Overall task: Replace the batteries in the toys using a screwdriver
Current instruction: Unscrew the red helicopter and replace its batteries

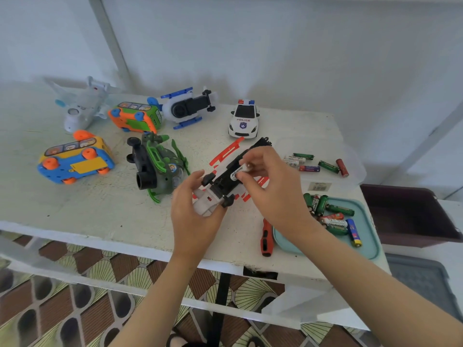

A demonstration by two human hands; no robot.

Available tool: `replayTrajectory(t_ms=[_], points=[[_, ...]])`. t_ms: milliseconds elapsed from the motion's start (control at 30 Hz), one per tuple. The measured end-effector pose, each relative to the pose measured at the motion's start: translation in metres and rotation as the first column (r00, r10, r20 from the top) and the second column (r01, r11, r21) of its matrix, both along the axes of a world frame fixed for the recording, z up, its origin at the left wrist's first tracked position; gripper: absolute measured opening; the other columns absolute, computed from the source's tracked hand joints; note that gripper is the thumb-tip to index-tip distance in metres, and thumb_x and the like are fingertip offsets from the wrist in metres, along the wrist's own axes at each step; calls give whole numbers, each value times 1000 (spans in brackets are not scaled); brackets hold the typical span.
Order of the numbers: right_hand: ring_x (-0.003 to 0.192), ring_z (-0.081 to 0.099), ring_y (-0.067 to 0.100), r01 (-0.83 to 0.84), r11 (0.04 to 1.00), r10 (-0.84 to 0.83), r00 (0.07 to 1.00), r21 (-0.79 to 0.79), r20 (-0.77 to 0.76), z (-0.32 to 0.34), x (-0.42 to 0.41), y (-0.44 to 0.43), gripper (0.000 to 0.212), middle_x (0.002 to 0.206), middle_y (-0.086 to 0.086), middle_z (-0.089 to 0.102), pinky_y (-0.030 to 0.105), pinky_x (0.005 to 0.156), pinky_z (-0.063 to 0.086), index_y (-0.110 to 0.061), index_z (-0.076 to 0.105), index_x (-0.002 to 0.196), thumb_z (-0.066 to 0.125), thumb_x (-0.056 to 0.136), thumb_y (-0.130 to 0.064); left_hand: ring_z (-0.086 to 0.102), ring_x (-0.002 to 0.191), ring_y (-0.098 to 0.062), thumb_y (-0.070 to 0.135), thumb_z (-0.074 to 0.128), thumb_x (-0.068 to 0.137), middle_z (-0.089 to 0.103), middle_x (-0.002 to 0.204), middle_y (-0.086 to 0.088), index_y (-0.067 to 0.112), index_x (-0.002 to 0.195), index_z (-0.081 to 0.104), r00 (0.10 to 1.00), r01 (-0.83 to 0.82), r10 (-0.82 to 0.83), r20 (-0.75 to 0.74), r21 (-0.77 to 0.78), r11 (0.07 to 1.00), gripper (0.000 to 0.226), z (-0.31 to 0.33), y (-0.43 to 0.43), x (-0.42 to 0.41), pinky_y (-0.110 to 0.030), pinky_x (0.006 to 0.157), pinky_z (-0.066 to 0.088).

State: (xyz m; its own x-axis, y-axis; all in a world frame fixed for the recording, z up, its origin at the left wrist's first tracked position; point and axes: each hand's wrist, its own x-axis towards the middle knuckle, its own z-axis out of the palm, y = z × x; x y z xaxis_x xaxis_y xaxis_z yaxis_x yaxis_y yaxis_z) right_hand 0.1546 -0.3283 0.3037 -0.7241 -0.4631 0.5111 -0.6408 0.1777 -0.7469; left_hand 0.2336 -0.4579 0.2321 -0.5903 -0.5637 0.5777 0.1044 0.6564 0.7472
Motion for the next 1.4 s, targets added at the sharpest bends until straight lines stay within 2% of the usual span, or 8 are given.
replayTrajectory(t_ms=[100, 167, 267, 433, 767, 933, 1167, 1400], points=[[83, 62, 10, 17, 999, -13, 993, 34, -117, -6, -3, -2, 17, 90, -1, 65, 26, 78, 51, -10, 62, 100, 68, 85, -5, 53, 107, 1, 22, 82, 71, 52, 115, 25, 25, 131, 48, 1000, 13, -14, -26, -22, 1000, 69, -2, -1, 0, -10, 93, 39], [84, 61, 10, 19, 999, -12, 978, 30, -208, -9, -6, -3, 17, 94, 1, 64, 20, 79, 50, -8, 65, 100, 68, 84, -2, 49, 106, 9, 19, 81, 72, 52, 114, 25, 25, 131, 47, 999, 21, -24, -46, -56, 998, 69, -3, -1, 0, -9, 93, 37], [88, 57, 6, -5, 999, 21, 951, 52, -308, -14, -8, -5, 18, 98, 6, 64, 7, 81, 44, -5, 68, 101, 66, 84, 2, 50, 107, 3, 24, 77, 77, 50, 119, 21, 23, 129, 48, 994, 52, -63, -88, -116, 992, 60, -2, -1, 0, -11, 96, 37], [89, 63, 14, -92, 993, 113, 933, 76, -341, -19, -12, -5, 16, 98, 8, 69, 25, 80, 52, -1, 66, 101, 65, 85, 2, 50, 109, 1, 29, 71, 79, 49, 121, 24, 26, 130, 48, 993, 64, -76, -92, -128, 990, 56, -2, -1, -1, -13, 97, 38], [87, 70, 21, -184, 957, 265, 867, 223, -421, -15, -22, -2, 8, 99, 8, 73, 36, 67, 57, -2, 69, 92, 63, 87, -2, 50, 103, -1, 32, 71, 80, 49, 117, 24, 23, 131, 47, 995, 55, -63, -80, -103, 993, 57, -4, -3, -1, -11, 94, 38], [89, 70, 21, -194, 940, 305, 847, 282, -435, -11, -21, -2, 17, 99, 7, 73, 36, 66, 58, -4, 71, 91, 55, 89, -11, 53, 100, -7, 29, 72, 80, 57, 115, 7, 21, 131, 48, 995, 54, -62, -84, -92, 994, 57, -6, -3, -1, -13, 93, 40], [83, 64, 24, -61, 954, 222, 803, 294, -554, -21, -21, 2, 20, 95, 10, 68, 34, 63, 51, -8, 74, 99, 57, 88, -9, 55, 95, -9, 23, 77, 79, 58, 109, 6, 22, 131, 48, 995, 40, -47, -83, -84, 996, 59, -7, -4, -2, -15, 89, 43], [87, 64, 20, 78, 956, 136, 736, 283, -663, -24, -14, 6, 27, 97, -1, 73, 36, 82, 38, -16, 74, 105, 58, 84, -10, 55, 94, -7, 29, 70, 81, 58, 109, 7, 23, 131, 48, 994, 47, -53, -91, -72, 996, 55, -6, -3, -1, -13, 89, 42]])
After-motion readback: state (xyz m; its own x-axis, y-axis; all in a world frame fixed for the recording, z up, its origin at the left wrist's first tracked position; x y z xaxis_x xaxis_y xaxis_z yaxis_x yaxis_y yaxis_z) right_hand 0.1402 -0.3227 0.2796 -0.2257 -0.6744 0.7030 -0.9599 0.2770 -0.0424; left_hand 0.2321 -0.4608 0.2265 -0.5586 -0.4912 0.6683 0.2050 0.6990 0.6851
